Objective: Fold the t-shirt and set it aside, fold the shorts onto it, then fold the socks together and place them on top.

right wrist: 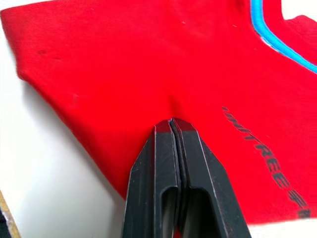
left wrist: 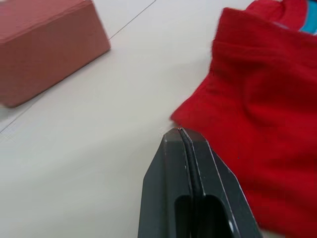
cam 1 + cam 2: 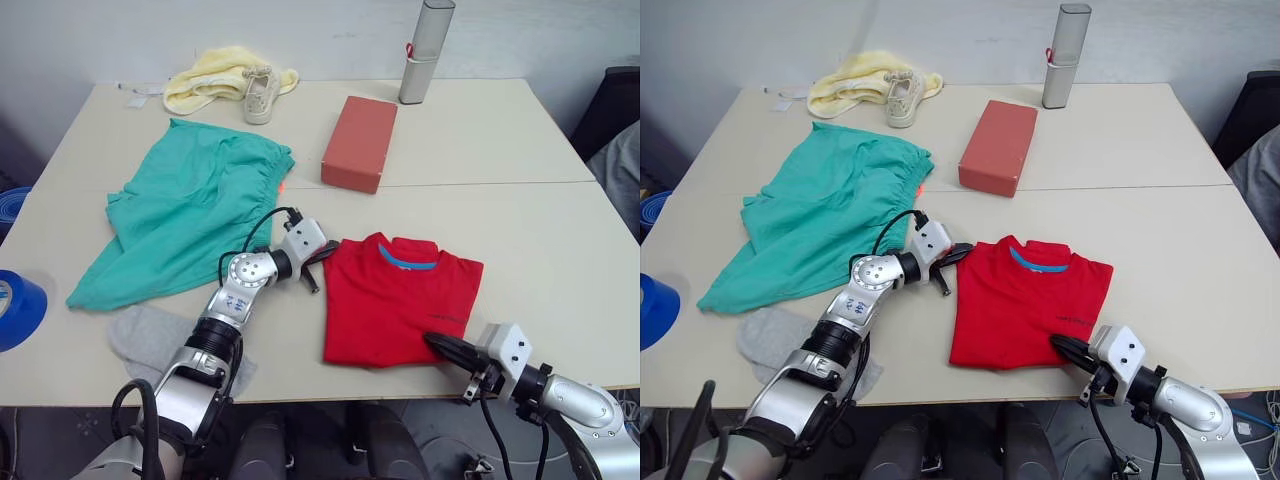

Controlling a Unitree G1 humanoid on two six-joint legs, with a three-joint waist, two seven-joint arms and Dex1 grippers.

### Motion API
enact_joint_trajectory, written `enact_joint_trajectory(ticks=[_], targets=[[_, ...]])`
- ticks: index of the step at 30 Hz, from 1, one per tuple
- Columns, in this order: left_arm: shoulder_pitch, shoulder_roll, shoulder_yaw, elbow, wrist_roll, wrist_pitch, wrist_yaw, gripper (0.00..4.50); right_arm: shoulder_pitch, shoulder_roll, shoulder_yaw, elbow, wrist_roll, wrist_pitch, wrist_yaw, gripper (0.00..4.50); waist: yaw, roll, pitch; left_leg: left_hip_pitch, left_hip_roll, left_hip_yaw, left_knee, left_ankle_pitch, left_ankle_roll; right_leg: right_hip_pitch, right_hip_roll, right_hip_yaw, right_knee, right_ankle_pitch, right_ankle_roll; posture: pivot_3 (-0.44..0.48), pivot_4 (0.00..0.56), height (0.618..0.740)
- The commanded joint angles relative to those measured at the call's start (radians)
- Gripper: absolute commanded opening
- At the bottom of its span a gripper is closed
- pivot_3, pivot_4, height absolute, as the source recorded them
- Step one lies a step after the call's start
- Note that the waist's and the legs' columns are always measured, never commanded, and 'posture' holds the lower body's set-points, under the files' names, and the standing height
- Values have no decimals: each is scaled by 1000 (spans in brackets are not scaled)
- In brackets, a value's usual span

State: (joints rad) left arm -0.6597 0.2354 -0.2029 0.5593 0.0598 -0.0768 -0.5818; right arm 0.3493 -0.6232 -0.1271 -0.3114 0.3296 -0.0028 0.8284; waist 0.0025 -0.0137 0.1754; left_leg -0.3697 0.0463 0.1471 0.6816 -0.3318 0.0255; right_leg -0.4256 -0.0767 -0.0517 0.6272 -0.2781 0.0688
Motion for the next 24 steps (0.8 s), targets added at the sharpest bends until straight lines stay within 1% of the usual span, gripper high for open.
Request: enact_joint_trajectory(ticks=[1,3,5,8,11,14,16,20,24], targets=[[-1,47,4,-23,32,44,0,16,13,-4,-43,-12,-3,-14,-12,0,-1,0,0,0,0,0,0,1,-1,0,0,0,0,0,0,0,150,740],[-3,91,-4,-37,65,81,3,16,20,-8,-63,-15,3,-13,-18,0,-3,0,0,0,0,0,0,1,-2,0,0,0,0,0,0,0,150,740],[-5,116,-12,-58,78,111,-9,16,22,-7,-76,-16,10,-13,-20,0,-3,0,0,0,0,0,0,1,-2,0,0,0,0,0,0,0,150,740],[-4,103,12,-121,12,116,-54,16,19,2,-80,-15,22,-16,-12,0,-3,0,0,0,0,0,0,1,-2,0,0,0,0,0,0,0,150,740],[-7,82,35,-197,-76,121,-135,16,12,6,-78,-12,26,-21,-7,0,-3,0,0,-1,0,0,0,2,-4,0,0,0,0,0,-1,0,150,740],[-15,50,36,-264,-162,133,-222,16,1,8,-77,-4,26,-24,-7,0,1,0,0,-1,0,0,0,2,-5,-1,0,0,0,0,-1,0,150,740],[-19,25,21,-278,-180,124,-253,16,-6,10,-73,2,23,-25,-6,0,2,0,0,-1,-1,0,0,2,-5,0,0,1,0,0,-1,0,150,740],[-34,-25,-66,-232,-122,87,-288,16,-38,12,-55,16,14,-25,-4,0,1,0,0,-1,-1,1,0,3,-5,0,1,0,0,0,0,0,150,740],[-78,-91,-105,-87,-53,18,-224,16,-104,12,-44,56,2,-29,-10,0,0,-1,0,-1,-2,1,1,3,-4,-1,2,-1,-1,0,0,0,150,740]])
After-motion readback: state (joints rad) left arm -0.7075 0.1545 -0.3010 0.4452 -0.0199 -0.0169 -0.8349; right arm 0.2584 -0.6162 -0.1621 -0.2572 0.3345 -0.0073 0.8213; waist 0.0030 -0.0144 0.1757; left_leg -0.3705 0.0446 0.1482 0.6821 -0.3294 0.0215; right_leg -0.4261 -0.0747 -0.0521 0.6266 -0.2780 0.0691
